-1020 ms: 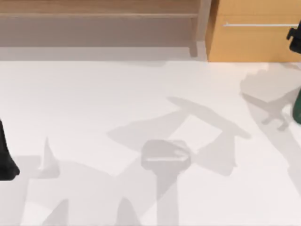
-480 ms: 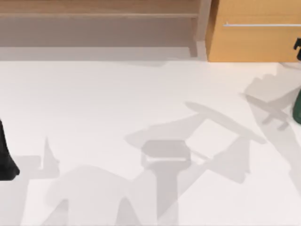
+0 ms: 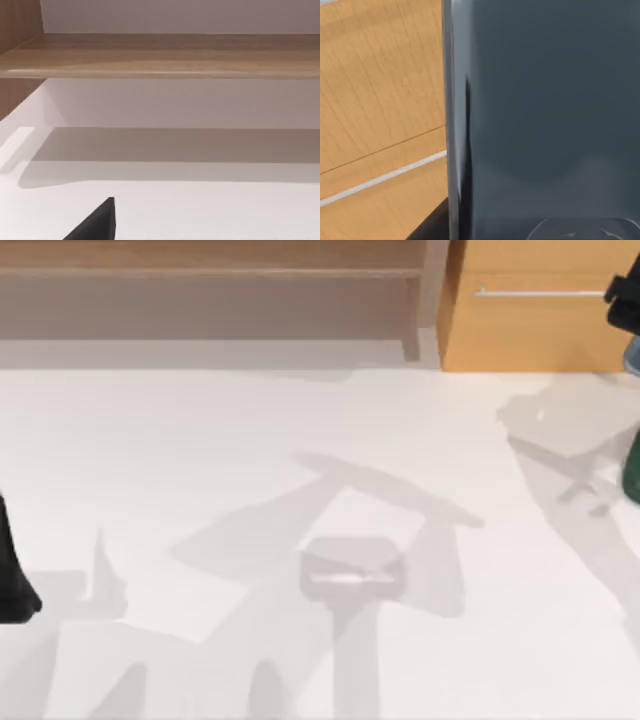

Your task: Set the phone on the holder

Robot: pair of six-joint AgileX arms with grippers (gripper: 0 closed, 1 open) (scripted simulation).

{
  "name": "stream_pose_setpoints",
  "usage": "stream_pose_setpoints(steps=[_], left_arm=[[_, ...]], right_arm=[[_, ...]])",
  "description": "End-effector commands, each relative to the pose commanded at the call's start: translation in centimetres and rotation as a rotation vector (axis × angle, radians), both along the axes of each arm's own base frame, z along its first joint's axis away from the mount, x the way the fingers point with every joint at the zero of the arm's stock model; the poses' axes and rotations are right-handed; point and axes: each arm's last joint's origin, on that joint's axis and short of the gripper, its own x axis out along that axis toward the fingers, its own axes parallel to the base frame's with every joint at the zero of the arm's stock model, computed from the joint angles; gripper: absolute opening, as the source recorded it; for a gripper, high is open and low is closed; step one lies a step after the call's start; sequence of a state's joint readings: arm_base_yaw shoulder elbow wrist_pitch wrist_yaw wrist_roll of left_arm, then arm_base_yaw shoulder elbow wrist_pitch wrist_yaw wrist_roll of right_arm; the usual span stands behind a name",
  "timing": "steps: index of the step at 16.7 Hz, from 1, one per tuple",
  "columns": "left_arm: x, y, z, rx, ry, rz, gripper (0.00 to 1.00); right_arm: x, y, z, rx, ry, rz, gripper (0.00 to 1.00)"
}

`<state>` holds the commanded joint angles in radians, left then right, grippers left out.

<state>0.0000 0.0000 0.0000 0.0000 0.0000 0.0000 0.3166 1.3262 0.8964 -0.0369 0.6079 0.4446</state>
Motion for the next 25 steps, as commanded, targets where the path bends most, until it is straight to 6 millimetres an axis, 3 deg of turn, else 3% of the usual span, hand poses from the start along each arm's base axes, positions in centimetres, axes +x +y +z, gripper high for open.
stream_pose_setpoints(steps=[3, 7, 10, 14, 25], left_arm=[[0.0, 0.0, 0.0, 0.000, 0.000, 0.000, 1.00], [0.0, 0.0, 0.0, 0.000, 0.000, 0.000, 1.00], [0.0, 0.0, 0.0, 0.000, 0.000, 0.000, 1.00], [0.0, 0.0, 0.0, 0.000, 0.000, 0.000, 1.00], [0.0, 0.0, 0.0, 0.000, 0.000, 0.000, 1.00]], right_arm=[[0.6, -0.9, -2.0, -0.053, 0.078, -0.016, 0.00], [2.9, -3.5, -4.2, -0.112, 0.137, -0.104, 0.00], [4.2, -4.2, -5.0, -0.114, 0.133, -0.122, 0.00], [4.3, -4.3, -5.0, -0.114, 0.133, -0.123, 0.00], [4.3, -4.3, -5.0, -0.114, 0.133, -0.123, 0.83]])
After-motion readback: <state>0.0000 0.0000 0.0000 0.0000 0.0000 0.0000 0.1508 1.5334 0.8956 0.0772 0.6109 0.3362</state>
